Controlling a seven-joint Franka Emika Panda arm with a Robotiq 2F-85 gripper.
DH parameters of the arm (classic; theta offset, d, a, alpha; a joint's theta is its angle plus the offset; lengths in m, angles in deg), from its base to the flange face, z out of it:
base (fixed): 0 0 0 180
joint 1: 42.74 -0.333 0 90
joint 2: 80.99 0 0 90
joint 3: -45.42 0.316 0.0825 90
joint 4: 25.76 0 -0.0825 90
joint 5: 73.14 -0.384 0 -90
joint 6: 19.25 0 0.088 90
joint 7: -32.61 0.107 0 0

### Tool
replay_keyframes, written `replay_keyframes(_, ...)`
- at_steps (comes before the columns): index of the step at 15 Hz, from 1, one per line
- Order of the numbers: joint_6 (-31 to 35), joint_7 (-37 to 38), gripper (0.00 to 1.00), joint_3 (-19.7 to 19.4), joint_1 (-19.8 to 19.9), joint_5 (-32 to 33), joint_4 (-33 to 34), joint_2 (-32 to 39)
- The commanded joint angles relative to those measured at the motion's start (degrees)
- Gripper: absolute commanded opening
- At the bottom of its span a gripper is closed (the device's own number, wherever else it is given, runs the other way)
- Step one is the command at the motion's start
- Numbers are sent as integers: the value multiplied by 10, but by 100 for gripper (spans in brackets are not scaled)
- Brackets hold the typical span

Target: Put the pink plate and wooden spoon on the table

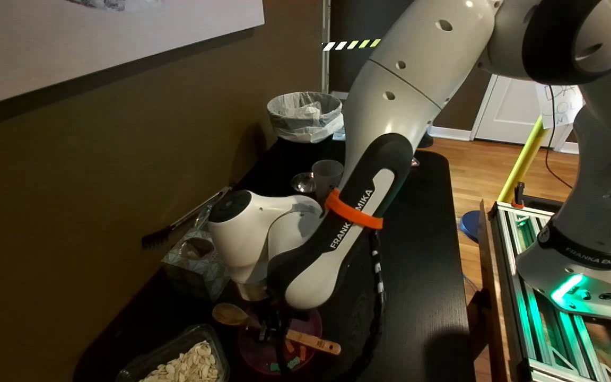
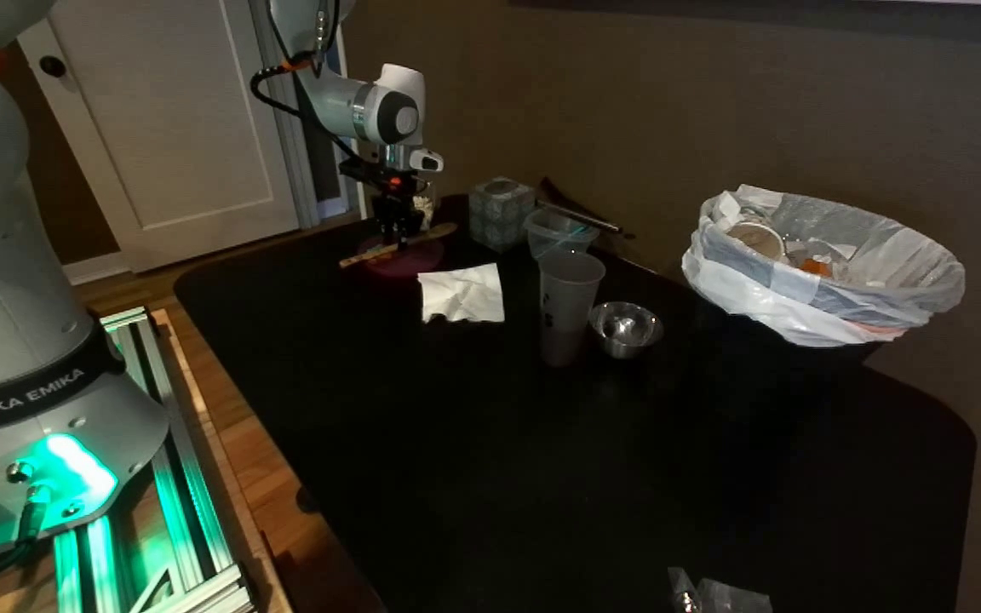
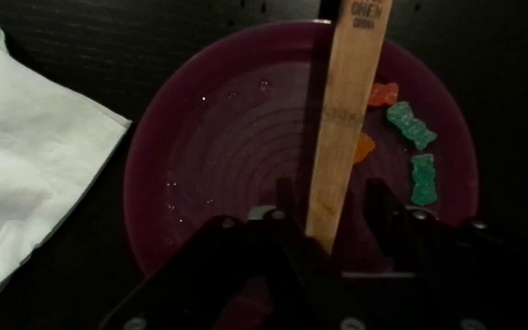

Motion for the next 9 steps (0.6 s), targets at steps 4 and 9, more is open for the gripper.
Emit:
replay_keyframes(4,-17,-5,0,8,10,-18,-17,-63)
replay_keyframes(9,-46,4,0,4,12,-17,-23,-94)
